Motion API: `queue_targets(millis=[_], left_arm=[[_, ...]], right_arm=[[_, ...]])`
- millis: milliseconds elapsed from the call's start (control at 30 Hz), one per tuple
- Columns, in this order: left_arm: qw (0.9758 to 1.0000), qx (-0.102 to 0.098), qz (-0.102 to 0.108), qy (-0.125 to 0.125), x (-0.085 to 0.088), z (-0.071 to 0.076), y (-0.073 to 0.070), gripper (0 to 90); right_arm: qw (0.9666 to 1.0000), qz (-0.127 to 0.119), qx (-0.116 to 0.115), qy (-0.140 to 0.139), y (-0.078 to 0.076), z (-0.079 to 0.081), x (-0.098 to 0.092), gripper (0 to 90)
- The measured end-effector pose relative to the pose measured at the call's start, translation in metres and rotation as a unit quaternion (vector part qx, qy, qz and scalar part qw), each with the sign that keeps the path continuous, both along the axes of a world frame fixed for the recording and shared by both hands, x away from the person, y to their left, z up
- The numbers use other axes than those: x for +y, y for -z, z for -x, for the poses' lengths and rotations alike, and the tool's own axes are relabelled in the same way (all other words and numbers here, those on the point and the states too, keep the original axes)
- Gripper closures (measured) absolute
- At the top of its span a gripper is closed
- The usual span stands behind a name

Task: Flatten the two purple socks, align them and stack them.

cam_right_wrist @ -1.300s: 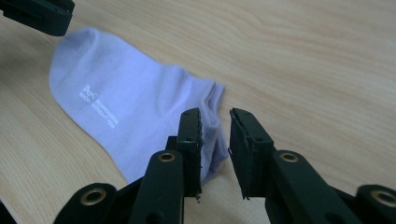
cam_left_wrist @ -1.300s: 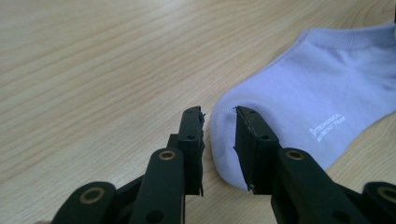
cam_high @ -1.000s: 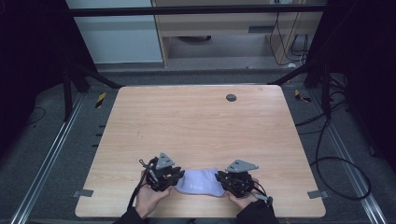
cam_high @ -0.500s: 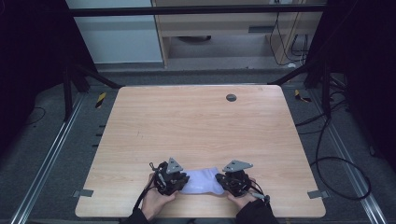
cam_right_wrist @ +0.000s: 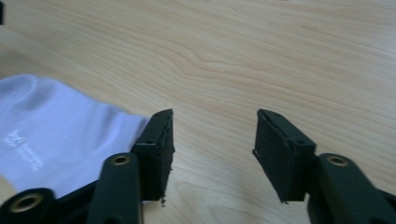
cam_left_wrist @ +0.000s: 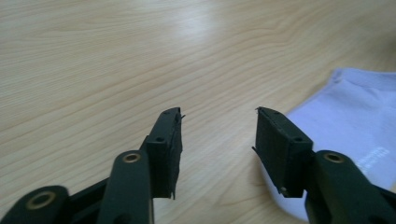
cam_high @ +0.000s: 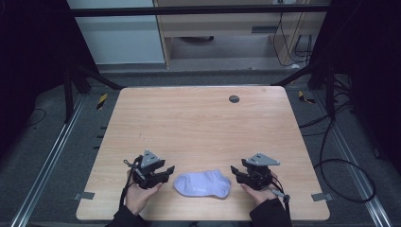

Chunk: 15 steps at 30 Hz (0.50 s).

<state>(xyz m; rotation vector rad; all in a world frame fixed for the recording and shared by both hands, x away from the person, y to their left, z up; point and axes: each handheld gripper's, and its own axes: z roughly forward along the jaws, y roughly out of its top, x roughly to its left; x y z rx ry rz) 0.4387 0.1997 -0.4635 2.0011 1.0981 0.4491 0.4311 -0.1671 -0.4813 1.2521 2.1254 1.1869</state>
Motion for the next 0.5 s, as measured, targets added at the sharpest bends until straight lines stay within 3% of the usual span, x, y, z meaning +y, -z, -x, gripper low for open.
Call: queue_targets(millis=[233, 500], left_arm=[[0.9996, 0.000, 0.010, -0.026, 0.029, -0.009, 0.002, 38.8], [0.9983, 0.000, 0.004, -0.058, 0.056, -0.016, 0.007, 32.5]], right_arm=[[0.9996, -0.002, 0.010, 0.027, 0.002, -0.007, -0.018, 30.7], [0.9983, -0.008, 0.011, 0.057, 0.003, -0.011, -0.044, 23.3]])
